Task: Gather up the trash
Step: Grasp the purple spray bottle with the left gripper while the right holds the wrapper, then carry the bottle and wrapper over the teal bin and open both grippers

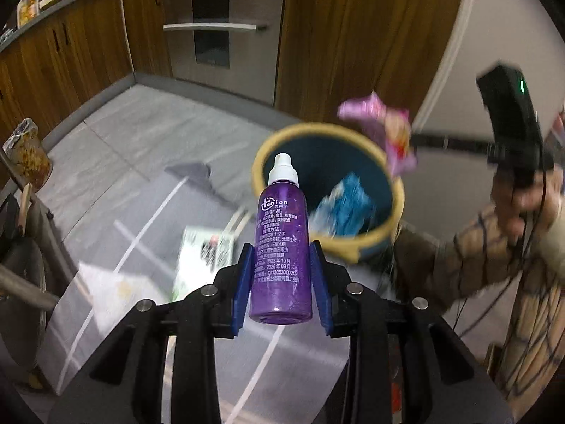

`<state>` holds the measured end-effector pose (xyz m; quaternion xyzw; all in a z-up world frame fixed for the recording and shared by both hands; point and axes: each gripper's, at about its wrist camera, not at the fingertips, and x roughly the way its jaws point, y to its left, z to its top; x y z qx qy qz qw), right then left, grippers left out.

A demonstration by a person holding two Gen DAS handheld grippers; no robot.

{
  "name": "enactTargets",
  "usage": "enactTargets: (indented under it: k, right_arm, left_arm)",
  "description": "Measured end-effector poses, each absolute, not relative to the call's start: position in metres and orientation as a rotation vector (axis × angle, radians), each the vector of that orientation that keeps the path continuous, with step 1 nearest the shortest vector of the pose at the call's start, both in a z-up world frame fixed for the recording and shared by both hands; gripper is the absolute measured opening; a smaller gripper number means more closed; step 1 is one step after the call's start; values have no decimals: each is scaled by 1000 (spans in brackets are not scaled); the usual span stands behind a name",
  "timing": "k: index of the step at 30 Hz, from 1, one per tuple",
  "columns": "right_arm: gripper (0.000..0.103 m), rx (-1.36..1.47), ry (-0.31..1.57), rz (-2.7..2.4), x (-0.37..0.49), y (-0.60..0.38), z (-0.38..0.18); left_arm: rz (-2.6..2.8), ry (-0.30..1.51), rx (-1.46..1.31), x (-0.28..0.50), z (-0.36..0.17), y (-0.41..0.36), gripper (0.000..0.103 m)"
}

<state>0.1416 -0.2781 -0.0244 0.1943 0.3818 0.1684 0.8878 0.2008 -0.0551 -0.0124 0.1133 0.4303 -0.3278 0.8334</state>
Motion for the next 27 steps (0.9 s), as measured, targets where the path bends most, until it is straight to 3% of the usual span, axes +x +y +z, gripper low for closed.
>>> enactTargets:
  k: [14,25,27]
  right_arm:
    - [3,340,848,283,148,-285,-47]
    - [3,273,921,238,161,-283,-67]
    - [8,261,945,227,165,-283,-73]
  left_arm:
    - [-586,964,193,226,-39,-155,32]
    - [-588,990,183,244,-62,-190,32]
    - [-590,995,196,247,-66,-195,32]
